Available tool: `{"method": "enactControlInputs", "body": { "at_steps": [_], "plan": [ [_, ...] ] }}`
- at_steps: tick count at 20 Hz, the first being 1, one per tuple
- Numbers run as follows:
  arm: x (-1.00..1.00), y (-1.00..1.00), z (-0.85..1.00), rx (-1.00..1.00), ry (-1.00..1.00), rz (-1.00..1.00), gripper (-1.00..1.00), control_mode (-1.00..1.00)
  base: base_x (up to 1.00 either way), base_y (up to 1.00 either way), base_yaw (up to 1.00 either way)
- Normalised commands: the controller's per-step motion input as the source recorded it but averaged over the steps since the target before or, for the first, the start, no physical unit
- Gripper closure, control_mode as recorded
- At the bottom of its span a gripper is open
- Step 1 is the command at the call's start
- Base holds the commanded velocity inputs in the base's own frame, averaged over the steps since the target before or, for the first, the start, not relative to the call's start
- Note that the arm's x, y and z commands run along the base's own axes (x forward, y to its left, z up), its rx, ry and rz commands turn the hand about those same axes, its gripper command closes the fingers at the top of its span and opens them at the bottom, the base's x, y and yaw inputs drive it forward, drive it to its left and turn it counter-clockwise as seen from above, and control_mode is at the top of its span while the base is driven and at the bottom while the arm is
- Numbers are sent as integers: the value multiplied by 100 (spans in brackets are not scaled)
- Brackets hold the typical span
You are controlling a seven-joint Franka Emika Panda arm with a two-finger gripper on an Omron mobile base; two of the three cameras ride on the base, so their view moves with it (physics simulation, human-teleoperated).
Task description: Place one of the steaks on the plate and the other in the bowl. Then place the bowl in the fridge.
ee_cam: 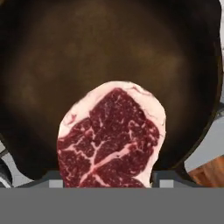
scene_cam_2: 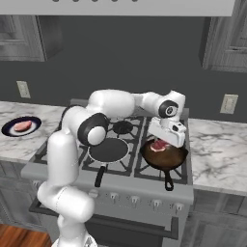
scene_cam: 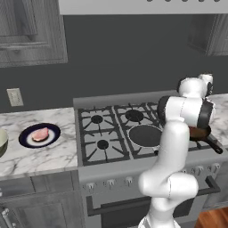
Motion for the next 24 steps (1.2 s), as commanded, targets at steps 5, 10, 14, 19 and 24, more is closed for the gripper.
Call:
{"method": "enactControlInputs", "body": {
  "at_steps": [5, 10, 14, 19, 24],
  "plan": [
    [-48, 58, 61, 0, 3, 0, 100, -100, 0, 0, 0],
    [-62, 95, 36, -1, 1, 0, 100, -100, 0, 0, 0],
    [-88, 83, 48, -2, -1, 0, 100, -100, 0, 0, 0],
    [-82, 84, 74, -6, -3, 1, 100, -100, 0, 0, 0],
    [-79, 67, 58, -11, -13, 3, 100, -100, 0, 0, 0]
  ]
}}
